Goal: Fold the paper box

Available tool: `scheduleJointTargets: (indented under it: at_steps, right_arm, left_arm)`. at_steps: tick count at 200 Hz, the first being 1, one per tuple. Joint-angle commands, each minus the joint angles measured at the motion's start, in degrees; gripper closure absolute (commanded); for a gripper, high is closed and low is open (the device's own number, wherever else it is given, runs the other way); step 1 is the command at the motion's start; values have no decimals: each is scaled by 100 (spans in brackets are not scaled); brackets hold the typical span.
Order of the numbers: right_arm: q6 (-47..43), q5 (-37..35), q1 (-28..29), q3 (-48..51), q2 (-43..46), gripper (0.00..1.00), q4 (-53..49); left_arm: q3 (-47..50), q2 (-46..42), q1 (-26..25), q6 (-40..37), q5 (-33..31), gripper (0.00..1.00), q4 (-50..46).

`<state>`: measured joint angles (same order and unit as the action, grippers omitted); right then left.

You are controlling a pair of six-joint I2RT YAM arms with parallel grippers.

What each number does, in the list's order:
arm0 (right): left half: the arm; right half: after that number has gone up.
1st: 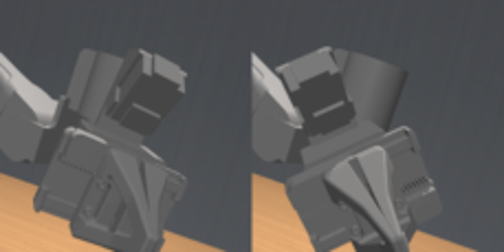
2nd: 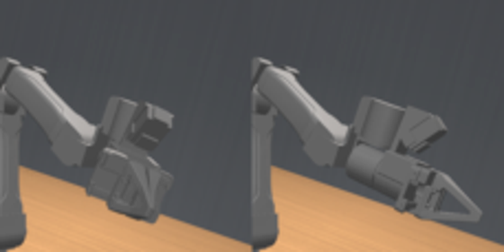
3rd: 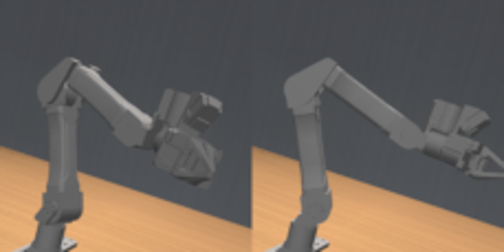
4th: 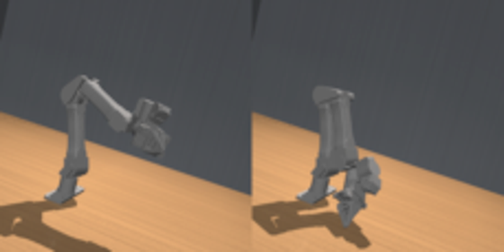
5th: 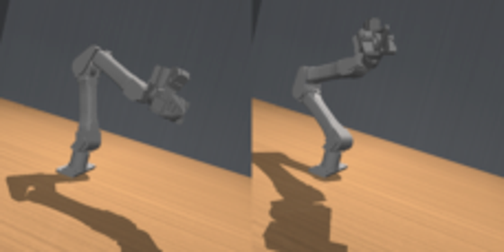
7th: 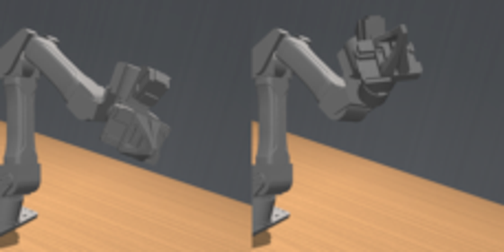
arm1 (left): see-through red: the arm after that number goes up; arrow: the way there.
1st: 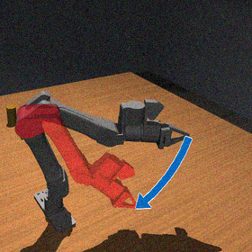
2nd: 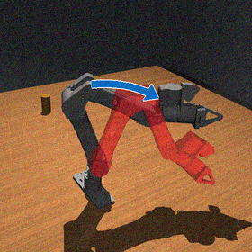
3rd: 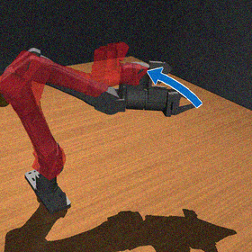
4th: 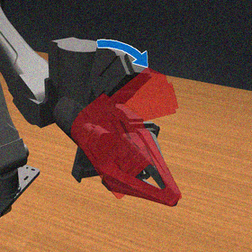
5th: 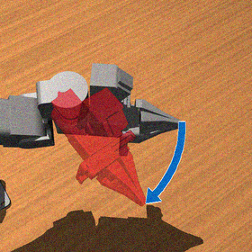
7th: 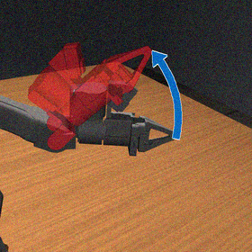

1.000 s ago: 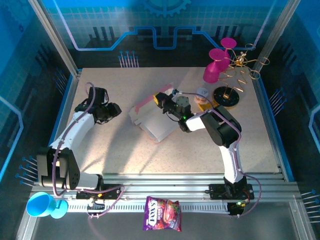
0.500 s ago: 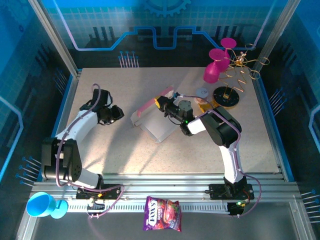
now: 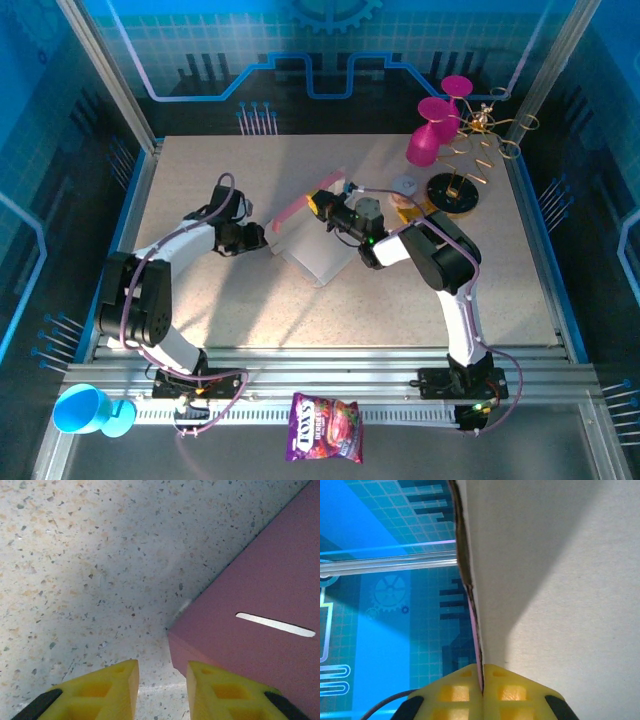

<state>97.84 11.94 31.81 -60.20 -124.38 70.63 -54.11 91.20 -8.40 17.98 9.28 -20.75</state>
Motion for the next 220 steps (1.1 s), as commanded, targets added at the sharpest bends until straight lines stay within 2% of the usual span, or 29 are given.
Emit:
scheduleJointTargets:
  at_steps: [1, 112, 130, 149, 174, 190, 220]
  right_arm:
    - [-78, 79, -8, -123, -166, 100, 20]
    - [16, 113, -88, -261, -147, 100, 95]
    - [4, 107, -95, -259, -124, 100, 84]
    - [-11, 78, -110, -263, -112, 100, 65]
    - [13, 81, -114, -316, -152, 100, 96]
    - [16, 88, -114, -316, -158, 100, 100]
    - [22, 119, -118, -356, -214, 100, 125]
  left_arm:
    - [123, -7, -122, -216, 16, 68, 290]
    - [658, -539, -482, -460, -18, 65, 1014]
    - [574, -624, -487, -166, -392, 65, 569]
    - [722, -1121, -487, 540, -749, 64, 201]
    - [1316, -1928, -504, 1279, -377, 61, 584]
    - [1405, -1907, -504, 1257, -249, 62, 620]
    - [1348, -1739, -475, 854, -522, 65, 449]
